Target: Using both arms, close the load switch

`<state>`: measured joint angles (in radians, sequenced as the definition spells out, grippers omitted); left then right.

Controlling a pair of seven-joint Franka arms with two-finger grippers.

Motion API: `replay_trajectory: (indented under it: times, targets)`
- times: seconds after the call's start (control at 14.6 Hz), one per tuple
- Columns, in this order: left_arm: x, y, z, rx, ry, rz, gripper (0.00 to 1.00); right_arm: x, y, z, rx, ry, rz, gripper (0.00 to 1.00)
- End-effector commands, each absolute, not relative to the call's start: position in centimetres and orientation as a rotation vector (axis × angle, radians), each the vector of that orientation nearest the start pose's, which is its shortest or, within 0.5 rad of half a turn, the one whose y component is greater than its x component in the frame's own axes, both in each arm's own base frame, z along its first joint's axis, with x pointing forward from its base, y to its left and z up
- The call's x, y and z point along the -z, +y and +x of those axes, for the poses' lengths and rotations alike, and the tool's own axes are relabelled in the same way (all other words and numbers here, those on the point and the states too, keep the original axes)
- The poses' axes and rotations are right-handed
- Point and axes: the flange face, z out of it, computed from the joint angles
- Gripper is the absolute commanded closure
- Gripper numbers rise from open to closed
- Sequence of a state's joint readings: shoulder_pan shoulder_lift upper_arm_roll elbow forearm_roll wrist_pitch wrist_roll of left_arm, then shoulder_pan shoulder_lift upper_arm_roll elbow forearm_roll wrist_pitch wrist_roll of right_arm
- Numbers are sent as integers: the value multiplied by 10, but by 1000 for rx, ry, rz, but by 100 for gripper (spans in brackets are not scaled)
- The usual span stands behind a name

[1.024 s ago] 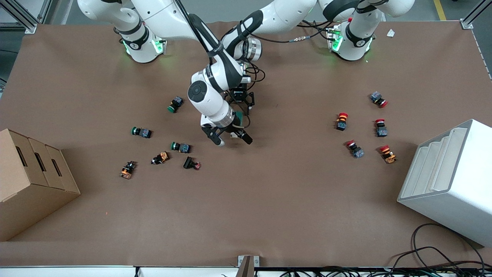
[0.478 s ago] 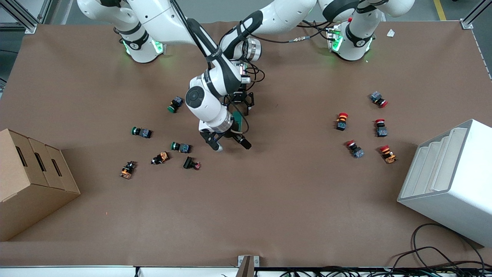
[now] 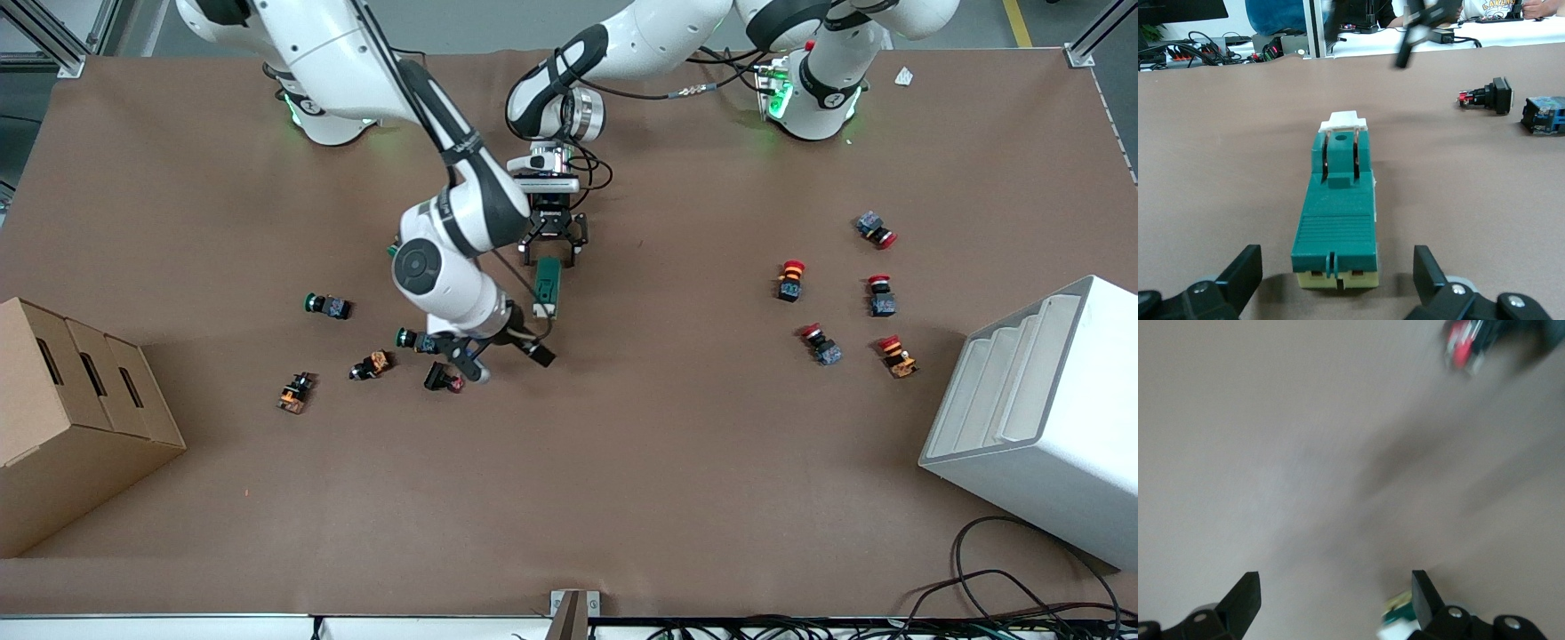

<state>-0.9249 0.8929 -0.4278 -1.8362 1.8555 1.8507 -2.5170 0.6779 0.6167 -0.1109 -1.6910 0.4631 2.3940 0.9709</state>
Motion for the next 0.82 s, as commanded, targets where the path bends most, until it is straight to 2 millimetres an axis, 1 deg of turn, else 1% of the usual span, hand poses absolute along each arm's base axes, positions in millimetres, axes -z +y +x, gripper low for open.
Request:
replay_trajectory:
  times: [0.0,0.14,0.27,0.41,0.48,0.61,0.68,0.75]
  targets:
    - [-70,-573,212,1667,213,-2613,1,-292,320,590,-209,829,-2836,0]
    - [-85,-581,219,1614,293,-2560,1,-324,253,608,-255,683,-2901,0]
    - [-102,-596,227,1530,249,-2561,1,-356,197,616,-260,515,-2977,0]
    - [-125,-614,236,1483,197,-2582,1,-389,137,627,-290,372,-3057,0]
    - [-136,-623,242,1459,160,-2595,1,-411,111,633,-322,290,-3086,0]
    - [-167,-639,256,1371,136,-2619,1,-449,56,644,-332,184,-3127,0]
    - [-188,-643,267,1307,142,-2621,1,-460,35,646,-324,136,-3144,0]
    - [-207,-648,274,1250,145,-2632,1,-469,20,648,-315,99,-3150,0]
